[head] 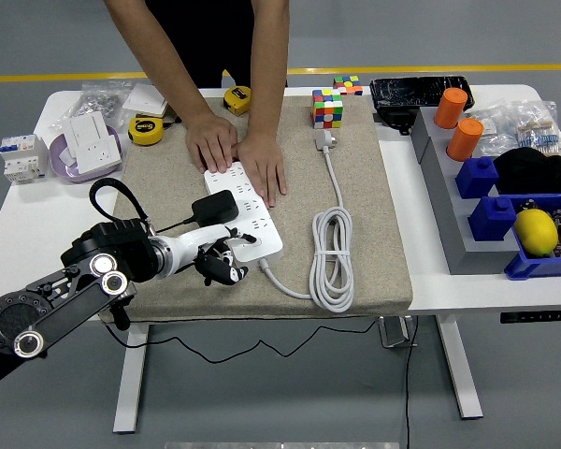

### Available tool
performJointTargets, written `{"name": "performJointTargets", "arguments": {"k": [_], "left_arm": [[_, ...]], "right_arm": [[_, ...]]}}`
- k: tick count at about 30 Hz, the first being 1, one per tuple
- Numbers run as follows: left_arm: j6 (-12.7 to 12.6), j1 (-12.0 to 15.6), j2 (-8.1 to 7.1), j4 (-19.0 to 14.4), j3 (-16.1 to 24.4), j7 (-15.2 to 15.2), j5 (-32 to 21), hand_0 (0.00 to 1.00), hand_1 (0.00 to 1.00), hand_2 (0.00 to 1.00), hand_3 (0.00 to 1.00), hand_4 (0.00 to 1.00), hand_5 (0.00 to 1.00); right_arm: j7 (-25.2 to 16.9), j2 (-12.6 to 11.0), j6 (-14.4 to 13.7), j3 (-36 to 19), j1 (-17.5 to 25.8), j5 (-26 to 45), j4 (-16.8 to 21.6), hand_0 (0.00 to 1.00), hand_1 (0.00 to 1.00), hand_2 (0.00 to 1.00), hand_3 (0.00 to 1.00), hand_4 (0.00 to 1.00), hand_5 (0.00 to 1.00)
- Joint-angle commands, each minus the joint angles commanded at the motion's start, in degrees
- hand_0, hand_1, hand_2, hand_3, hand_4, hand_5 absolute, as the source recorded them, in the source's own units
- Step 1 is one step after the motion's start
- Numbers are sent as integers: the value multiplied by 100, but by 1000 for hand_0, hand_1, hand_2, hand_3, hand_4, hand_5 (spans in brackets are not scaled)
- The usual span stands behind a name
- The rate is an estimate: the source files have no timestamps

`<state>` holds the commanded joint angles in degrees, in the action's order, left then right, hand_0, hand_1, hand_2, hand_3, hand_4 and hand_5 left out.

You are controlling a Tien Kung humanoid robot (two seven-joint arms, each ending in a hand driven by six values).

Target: Pick up the plug,place it near the board,insert it into the board,press the button

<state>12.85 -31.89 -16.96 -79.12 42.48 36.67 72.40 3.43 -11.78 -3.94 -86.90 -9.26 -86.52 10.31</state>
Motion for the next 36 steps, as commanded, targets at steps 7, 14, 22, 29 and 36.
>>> {"name": "performJointTargets", "arguments": {"k": [7,14,22,29,36], "left_arm": [[108,-52,-13,-8,-162,31,16,128,45,189,901,558,2],[44,-58,-20,-107,-75,31,252,129,45,190,906,556,2],[-124,188,11,-778,592,-259,818,141,54,209,843,555,2],[-856,957,268,-1496,1796,-1537,656,334,348,461,645,576,219],[-1430,2115,702,-1876,2735,-3209,-904,910,880,830,741,888,311]], "right_arm": [[-6,-3,-7,9,-16,18,0,998,833,731,744,998,850],[-5,-4,-12,-2,-30,19,0,998,833,734,744,998,851],[2,9,-18,-30,-28,9,0,998,835,734,744,998,853],[-11,48,-28,-39,13,49,0,998,834,735,744,998,854],[-8,72,-32,-76,82,33,0,998,834,735,744,998,854]]}}
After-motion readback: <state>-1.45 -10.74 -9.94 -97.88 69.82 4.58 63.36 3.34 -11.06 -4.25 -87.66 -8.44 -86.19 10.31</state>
